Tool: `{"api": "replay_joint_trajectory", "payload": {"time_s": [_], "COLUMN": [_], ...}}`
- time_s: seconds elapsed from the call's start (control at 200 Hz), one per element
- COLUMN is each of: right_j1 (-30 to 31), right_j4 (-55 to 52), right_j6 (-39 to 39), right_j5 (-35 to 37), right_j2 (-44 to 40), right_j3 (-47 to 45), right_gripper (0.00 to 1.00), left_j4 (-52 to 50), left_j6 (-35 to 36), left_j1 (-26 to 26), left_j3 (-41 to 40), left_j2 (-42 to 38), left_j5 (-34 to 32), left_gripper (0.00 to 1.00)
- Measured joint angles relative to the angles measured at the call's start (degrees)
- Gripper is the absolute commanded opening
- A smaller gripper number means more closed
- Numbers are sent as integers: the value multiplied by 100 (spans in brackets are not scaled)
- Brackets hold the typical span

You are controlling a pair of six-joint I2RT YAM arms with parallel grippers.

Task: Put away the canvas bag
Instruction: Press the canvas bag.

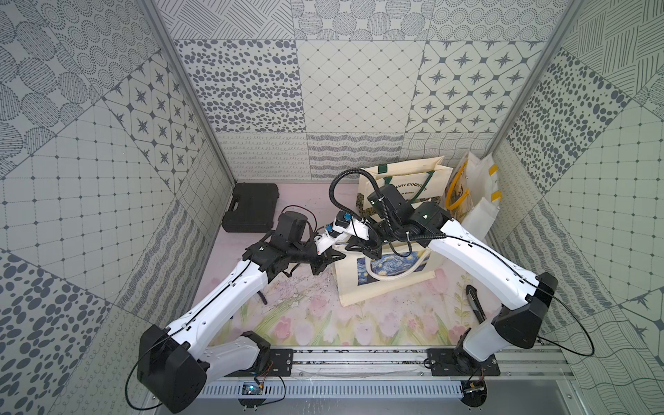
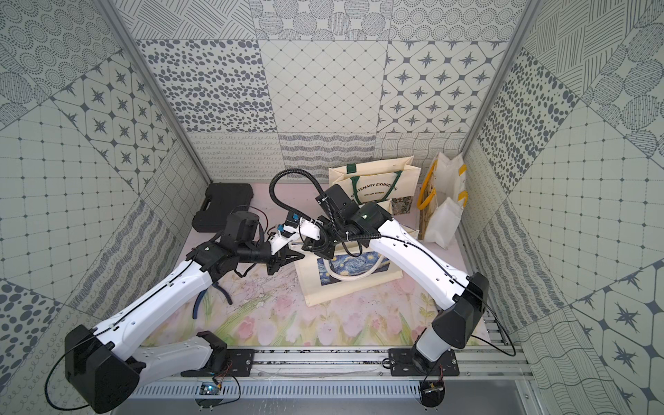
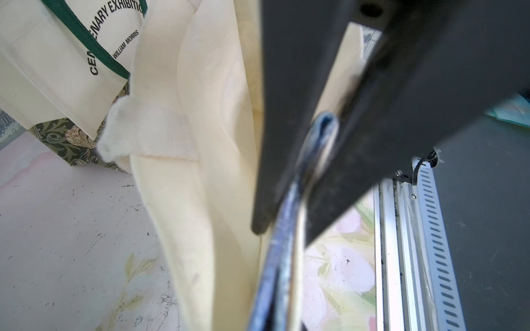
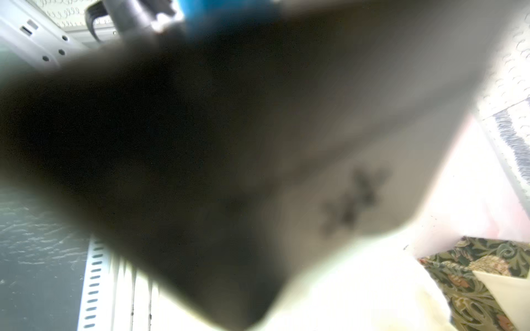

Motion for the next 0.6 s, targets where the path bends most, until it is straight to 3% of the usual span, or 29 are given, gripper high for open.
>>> {"api": "replay_joint_trajectory", "payload": {"time_s": [0.1, 0.345, 0.6], "right_j1": [7, 11, -107], "right_j4": [63, 184, 179], "right_j6": [24, 197, 564], "right_j5": [15, 105, 76], "right_j2": [-33, -118, -168], "right_j3": [-50, -125, -96], "right_gripper": [0, 0, 0], "left_j4": [2, 55, 317], "left_j6": [4, -98, -330], "left_j1": [7, 31, 31], "left_j3": [0, -7, -197], "left_j2": [-2, -33, -173], "left_j5": [-4, -44, -52], "left_gripper": [0, 46, 52]}}
